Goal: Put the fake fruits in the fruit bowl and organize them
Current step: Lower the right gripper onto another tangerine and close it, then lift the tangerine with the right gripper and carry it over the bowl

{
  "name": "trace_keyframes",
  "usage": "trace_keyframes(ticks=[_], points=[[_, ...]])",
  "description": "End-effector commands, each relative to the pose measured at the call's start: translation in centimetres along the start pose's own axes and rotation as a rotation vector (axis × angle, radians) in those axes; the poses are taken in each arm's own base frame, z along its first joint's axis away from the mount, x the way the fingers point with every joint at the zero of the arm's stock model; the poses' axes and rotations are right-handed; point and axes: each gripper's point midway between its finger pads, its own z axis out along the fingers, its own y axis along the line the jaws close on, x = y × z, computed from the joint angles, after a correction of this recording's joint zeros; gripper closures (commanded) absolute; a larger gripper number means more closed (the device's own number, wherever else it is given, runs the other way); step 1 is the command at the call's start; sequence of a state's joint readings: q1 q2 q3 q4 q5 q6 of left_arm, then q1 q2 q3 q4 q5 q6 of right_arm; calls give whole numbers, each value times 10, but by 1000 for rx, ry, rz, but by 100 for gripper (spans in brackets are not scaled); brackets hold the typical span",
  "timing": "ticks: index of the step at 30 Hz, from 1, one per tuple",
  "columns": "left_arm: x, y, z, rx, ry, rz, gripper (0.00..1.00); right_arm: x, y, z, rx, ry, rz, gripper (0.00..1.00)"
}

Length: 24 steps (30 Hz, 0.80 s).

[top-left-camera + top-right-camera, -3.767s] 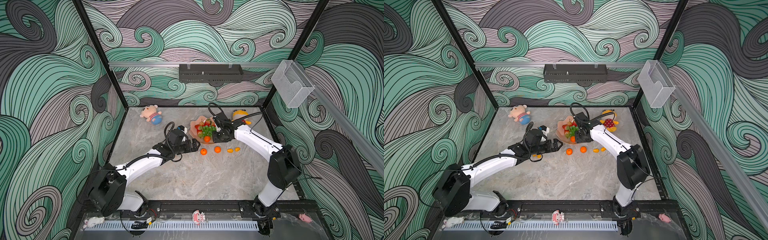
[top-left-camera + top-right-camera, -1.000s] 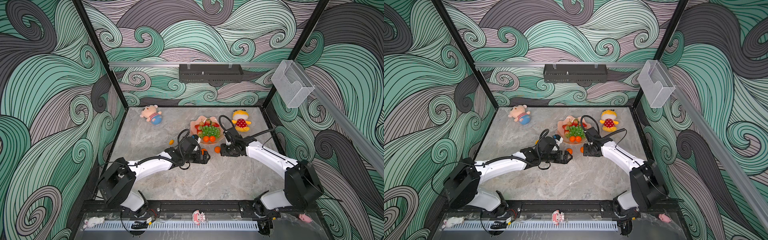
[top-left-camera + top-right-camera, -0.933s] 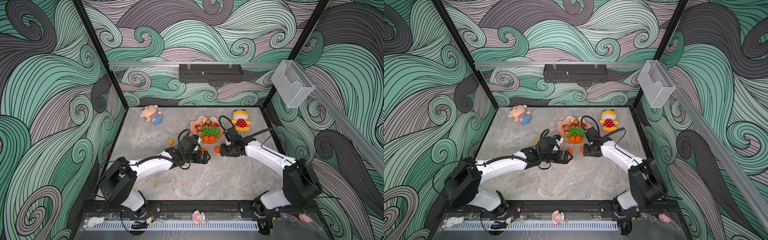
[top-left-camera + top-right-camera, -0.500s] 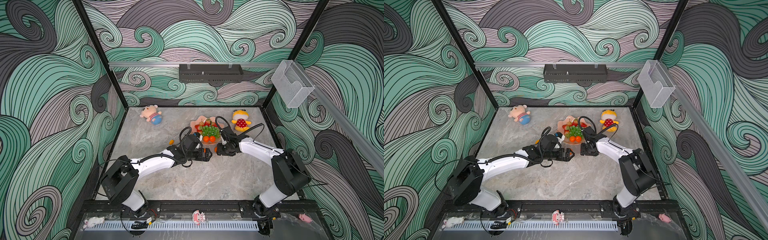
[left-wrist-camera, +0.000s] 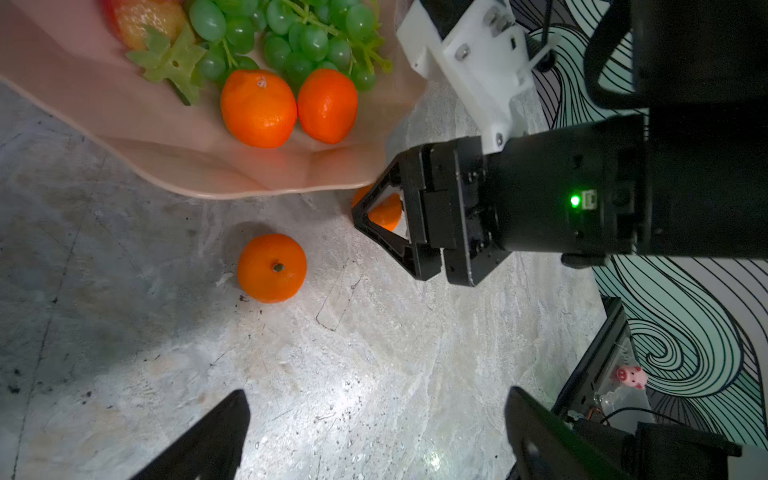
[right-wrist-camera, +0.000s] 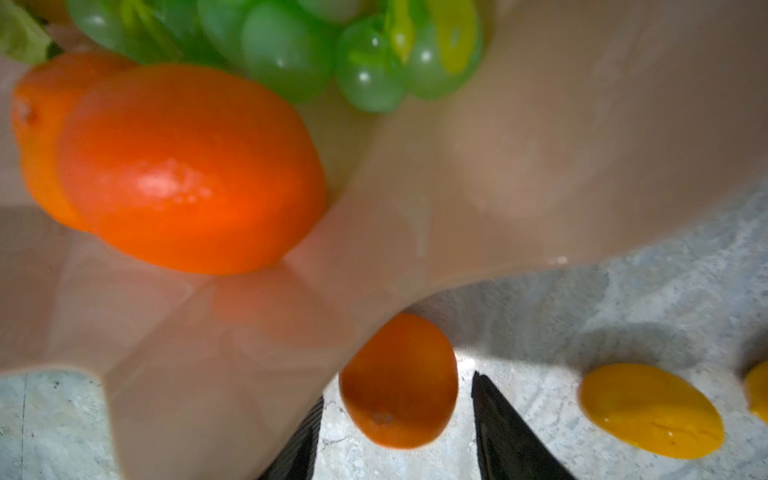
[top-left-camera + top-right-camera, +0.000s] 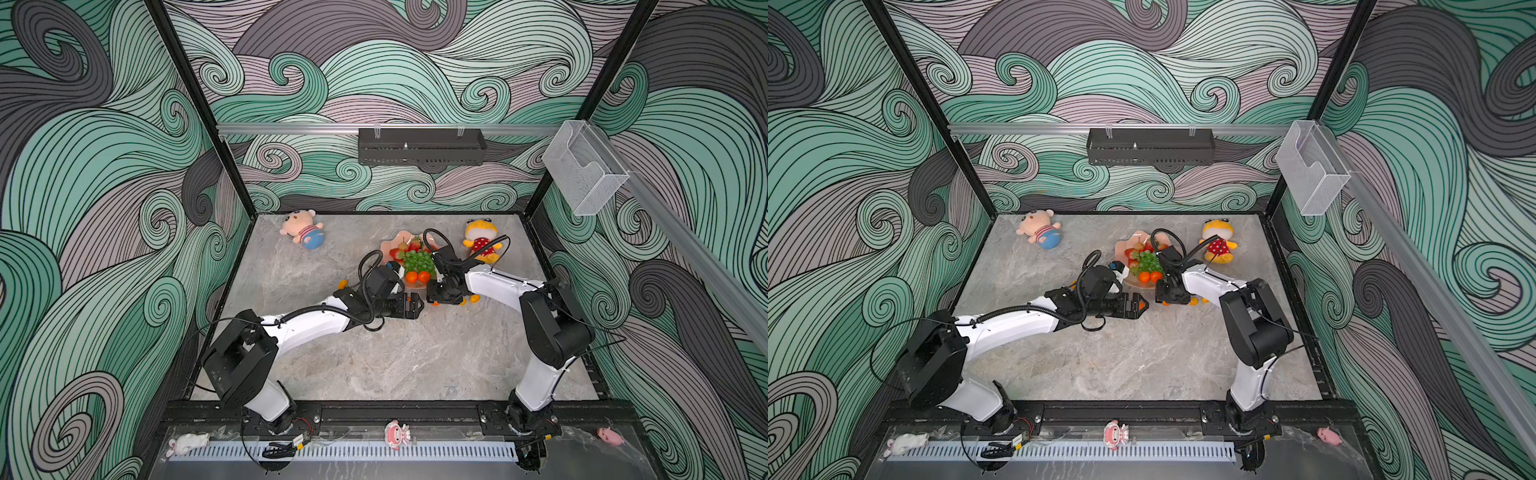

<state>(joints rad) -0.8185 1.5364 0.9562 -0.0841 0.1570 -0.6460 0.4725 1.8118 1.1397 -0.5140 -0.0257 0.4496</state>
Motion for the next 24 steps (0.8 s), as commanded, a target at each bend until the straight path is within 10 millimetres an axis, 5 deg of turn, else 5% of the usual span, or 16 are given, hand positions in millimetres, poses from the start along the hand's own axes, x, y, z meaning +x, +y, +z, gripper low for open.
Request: trace_keyframes(ticks=[1, 15, 24], points=[[-10, -1, 0, -12, -14, 7, 2, -7, -2, 2, 22, -1, -4, 43], [-8, 2, -3, -18, -12, 5, 1, -4, -3, 4, 31, 15, 0, 52], [-2, 5, -16, -21, -11, 2, 1, 8, -8, -15, 19, 0, 10, 54]])
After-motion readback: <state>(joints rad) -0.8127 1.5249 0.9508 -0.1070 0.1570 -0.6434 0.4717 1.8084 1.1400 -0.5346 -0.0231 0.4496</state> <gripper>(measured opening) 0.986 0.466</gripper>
